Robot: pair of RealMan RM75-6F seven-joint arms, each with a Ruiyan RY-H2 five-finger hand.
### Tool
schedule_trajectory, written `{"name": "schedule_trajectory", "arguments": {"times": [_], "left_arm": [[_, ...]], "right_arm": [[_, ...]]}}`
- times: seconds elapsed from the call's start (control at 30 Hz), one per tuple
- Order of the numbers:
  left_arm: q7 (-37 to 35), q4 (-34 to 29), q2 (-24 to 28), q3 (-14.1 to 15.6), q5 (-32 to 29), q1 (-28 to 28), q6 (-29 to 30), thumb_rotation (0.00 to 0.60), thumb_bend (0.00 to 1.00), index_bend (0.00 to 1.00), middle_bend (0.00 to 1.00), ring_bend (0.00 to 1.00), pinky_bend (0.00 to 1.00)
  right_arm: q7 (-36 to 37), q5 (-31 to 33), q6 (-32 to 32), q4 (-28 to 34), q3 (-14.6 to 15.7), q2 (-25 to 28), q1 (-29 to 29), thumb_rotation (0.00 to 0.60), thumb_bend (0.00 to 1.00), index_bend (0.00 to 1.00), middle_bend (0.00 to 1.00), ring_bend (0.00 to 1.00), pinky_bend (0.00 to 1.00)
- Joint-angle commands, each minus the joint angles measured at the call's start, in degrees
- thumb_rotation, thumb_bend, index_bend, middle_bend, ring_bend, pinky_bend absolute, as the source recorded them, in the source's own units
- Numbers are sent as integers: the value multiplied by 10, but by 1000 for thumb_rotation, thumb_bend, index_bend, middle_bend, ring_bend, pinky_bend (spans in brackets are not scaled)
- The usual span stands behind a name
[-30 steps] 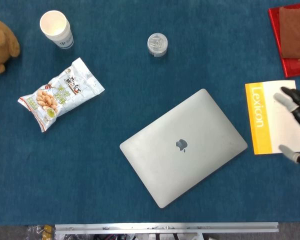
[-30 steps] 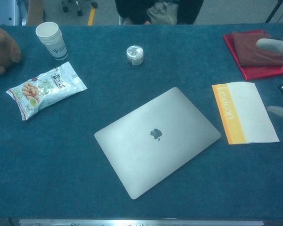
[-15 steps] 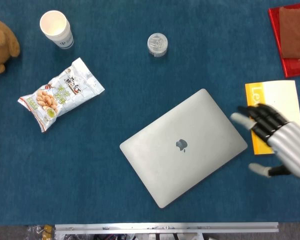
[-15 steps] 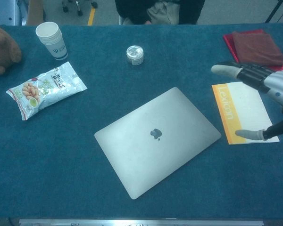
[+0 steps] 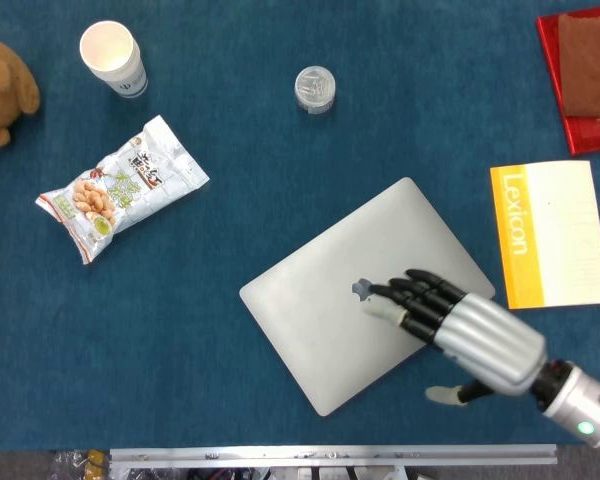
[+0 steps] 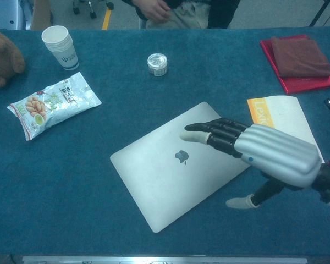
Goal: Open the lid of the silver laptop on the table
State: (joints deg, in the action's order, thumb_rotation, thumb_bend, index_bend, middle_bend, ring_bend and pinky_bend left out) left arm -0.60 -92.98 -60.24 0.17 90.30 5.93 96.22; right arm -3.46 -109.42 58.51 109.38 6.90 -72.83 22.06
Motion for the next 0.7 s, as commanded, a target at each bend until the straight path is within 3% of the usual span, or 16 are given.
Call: {"name": "schedule_trajectory", "arguments": {"times": [0.03, 0.3, 0.7], "left_arm": [[-2, 2, -1, -1, -2, 1, 0, 600, 105, 19, 0, 0, 20], [-14, 15, -2, -1, -6, 4, 2, 600, 105, 19, 0, 0, 20], [-46, 51, -10, -3, -21, 12, 3, 600, 105, 19, 0, 0, 20]], "right_arm": [[-27, 8, -16, -6, 1, -25, 8, 600, 81, 0, 3, 0, 60], [-81, 22, -50, -24, 12, -75, 17, 600, 80, 0, 0, 0, 60], [-159, 38, -63, -108, 21, -171, 12, 600, 82, 0, 0, 0, 60]]}}
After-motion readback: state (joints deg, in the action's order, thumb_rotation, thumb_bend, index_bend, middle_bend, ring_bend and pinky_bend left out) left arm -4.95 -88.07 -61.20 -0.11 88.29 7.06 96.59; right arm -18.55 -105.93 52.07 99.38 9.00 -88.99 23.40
